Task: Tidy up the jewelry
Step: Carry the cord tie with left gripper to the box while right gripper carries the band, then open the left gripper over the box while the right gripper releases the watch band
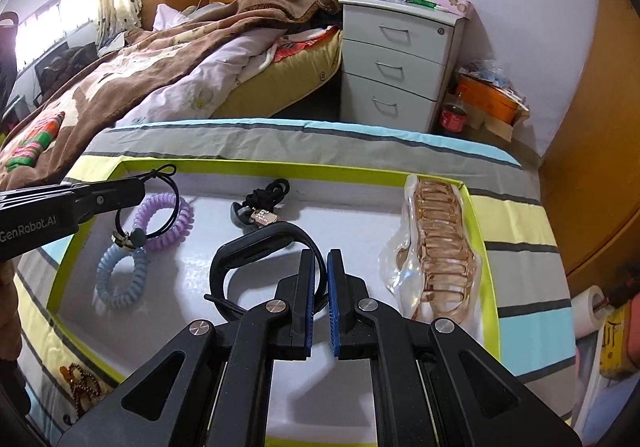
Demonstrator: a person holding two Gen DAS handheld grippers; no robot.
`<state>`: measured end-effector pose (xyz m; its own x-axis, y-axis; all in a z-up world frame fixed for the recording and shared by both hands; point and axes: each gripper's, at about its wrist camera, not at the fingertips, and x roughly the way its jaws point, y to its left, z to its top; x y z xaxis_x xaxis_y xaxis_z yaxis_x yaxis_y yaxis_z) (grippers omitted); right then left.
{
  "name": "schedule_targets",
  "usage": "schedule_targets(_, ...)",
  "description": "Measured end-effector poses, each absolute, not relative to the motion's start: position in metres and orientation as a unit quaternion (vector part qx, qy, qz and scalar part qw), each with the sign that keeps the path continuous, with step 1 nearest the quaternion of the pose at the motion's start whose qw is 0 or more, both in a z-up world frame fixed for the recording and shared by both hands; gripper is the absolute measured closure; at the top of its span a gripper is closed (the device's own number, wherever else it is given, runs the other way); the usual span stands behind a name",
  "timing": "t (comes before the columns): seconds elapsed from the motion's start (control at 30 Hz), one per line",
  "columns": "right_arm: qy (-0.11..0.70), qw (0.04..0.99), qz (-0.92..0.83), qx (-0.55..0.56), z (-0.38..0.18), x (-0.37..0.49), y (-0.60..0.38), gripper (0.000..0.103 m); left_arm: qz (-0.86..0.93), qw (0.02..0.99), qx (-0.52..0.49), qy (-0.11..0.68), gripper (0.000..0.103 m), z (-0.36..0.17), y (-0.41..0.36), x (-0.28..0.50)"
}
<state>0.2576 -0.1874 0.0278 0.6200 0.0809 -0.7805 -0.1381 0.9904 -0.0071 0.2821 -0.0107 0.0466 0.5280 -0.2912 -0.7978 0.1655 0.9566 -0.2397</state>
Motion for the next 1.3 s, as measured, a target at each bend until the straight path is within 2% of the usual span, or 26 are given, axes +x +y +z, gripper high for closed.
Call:
schedule_targets(0.87,0.416,0.907,0.047,-0.057,0.028,0.260,-0.183,0.096,-0.114,0.865,-0.061,0.484,0.098,0.034,-0.010,0.290)
schedule_targets(0.97,0.412,0.908,0.048,-0.057,0.029,0.259,-0.183,0.094,-0.115,0.865,-0.059,0.486,0.093,0.034,-0.011,0.290)
schedule_targets(1.1,0.411,0.909,0.048,-0.058,0.030,0.258,-0.182,0.091,-0.117,0.864,-0.061,0.486,0.079,0.034,-0.012,0.287)
schedule_targets(1.3,0.406,0.911,0.045,-0.054,0.035,0.255,-0.185,0.089,-0.118,0.865,-0.060,0.484,0.076,0.037,-0.014,0.283)
